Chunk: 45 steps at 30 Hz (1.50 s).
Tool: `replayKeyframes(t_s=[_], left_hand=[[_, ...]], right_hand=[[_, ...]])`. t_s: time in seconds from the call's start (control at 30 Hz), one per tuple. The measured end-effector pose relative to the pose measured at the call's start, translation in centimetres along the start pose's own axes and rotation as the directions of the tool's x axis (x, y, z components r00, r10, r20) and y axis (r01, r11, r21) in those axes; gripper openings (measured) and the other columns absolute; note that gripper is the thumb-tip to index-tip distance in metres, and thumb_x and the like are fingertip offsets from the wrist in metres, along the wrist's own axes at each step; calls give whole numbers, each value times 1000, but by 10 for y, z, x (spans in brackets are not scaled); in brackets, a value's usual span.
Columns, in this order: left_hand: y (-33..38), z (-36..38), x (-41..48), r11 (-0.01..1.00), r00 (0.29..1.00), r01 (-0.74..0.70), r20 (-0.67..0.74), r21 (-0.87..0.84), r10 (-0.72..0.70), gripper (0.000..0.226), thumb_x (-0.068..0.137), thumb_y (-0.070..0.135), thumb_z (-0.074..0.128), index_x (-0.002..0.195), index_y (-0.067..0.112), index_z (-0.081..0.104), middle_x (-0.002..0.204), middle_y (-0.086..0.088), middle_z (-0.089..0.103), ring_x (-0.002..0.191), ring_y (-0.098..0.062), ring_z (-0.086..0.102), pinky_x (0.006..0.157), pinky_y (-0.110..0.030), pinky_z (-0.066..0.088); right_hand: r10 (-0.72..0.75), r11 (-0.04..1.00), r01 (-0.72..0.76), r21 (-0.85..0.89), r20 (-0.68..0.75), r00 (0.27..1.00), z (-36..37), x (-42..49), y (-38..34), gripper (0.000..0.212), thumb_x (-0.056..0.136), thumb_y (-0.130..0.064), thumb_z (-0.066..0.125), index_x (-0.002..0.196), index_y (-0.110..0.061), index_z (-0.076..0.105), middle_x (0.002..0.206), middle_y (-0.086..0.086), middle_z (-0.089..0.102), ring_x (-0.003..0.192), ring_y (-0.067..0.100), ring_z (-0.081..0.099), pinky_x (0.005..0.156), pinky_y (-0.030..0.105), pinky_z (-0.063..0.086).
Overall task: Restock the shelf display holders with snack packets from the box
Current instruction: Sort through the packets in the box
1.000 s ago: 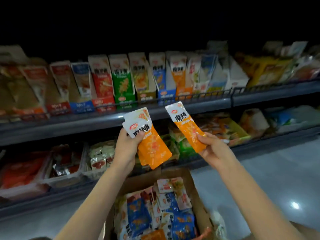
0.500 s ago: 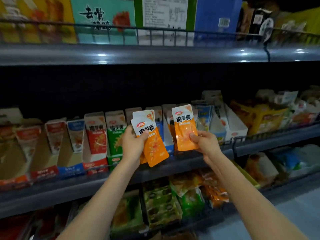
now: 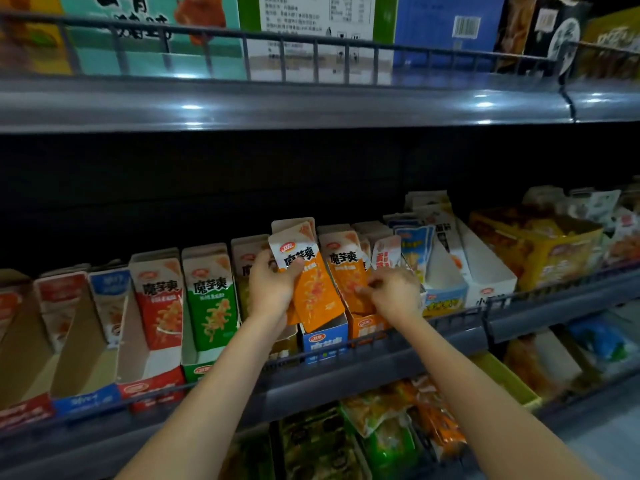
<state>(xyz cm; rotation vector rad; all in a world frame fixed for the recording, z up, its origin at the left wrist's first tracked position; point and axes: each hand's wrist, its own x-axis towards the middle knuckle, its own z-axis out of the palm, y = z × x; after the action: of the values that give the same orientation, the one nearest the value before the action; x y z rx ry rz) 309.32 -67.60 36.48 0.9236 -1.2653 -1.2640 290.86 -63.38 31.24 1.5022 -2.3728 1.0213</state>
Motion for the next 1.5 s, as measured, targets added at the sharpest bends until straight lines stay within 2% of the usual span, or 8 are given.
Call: replayKeyframes(t_s=[0.37,0.57,0.83,0.93,1.0,1.2,1.37,1.5], left_hand=[[-2,3,3,997,998,62,-3,-49,-62,39,90,14,62,126,12,47,114,-6,61,76,-9,60,55,-23,47],[0,3,1,995,998,69,2,-76,-69,37,89,11,63,123,13,49,118,-8,62,84,-14,62,59,-25,48],[4,20,0,999,999,38,19,-35,-37,40,88,11,64,125,10,50,121,-10,61,90,-19,65,56,-23,52],[10,31,2,1000,999,-1,50,-31,2,32,88,14,65,117,11,52,111,-3,63,81,-9,63,56,-20,50],[13,42,3,999,995,-30,92,-11,31,27,87,17,67,109,18,52,105,1,62,84,-10,62,62,-22,51],[8,78,0,997,983,10,185,73,-23,29,85,28,69,106,21,52,106,1,61,91,-17,63,77,-35,56],[4,79,8,883,983,-163,152,441,105,36,83,35,70,112,15,62,114,-3,64,104,-22,61,88,-40,52],[3,77,16,853,976,-181,193,489,97,37,83,35,70,111,12,66,113,-5,67,102,-22,63,86,-40,54]], right_hand=[[-27,979,-28,-203,-261,965,12,3,-7,55,46,-49,89,76,-10,63,82,11,63,82,31,61,78,45,49],[-73,960,-14,-280,-296,953,13,4,4,20,55,-16,87,65,-21,71,78,9,62,78,32,60,73,44,46],[113,984,-86,154,-180,977,-5,6,8,33,77,-37,74,104,-19,69,107,6,64,101,27,58,87,42,45],[148,728,-152,669,63,987,-31,-3,-2,34,91,-33,59,120,-16,61,114,0,64,105,17,60,92,37,51],[60,656,-153,739,151,987,-44,-8,-9,37,92,-30,58,127,-17,56,115,-2,63,105,13,60,91,33,52],[68,766,-73,639,32,997,-49,7,-10,23,88,-15,65,111,-16,60,88,-11,59,83,13,65,71,31,57],[59,892,-77,446,56,997,-37,15,2,16,85,-24,68,97,-23,58,91,-6,65,88,15,64,80,39,55],[75,926,-74,369,11,997,-33,19,7,18,83,-26,70,98,-21,61,92,-6,64,88,16,63,80,42,54]])
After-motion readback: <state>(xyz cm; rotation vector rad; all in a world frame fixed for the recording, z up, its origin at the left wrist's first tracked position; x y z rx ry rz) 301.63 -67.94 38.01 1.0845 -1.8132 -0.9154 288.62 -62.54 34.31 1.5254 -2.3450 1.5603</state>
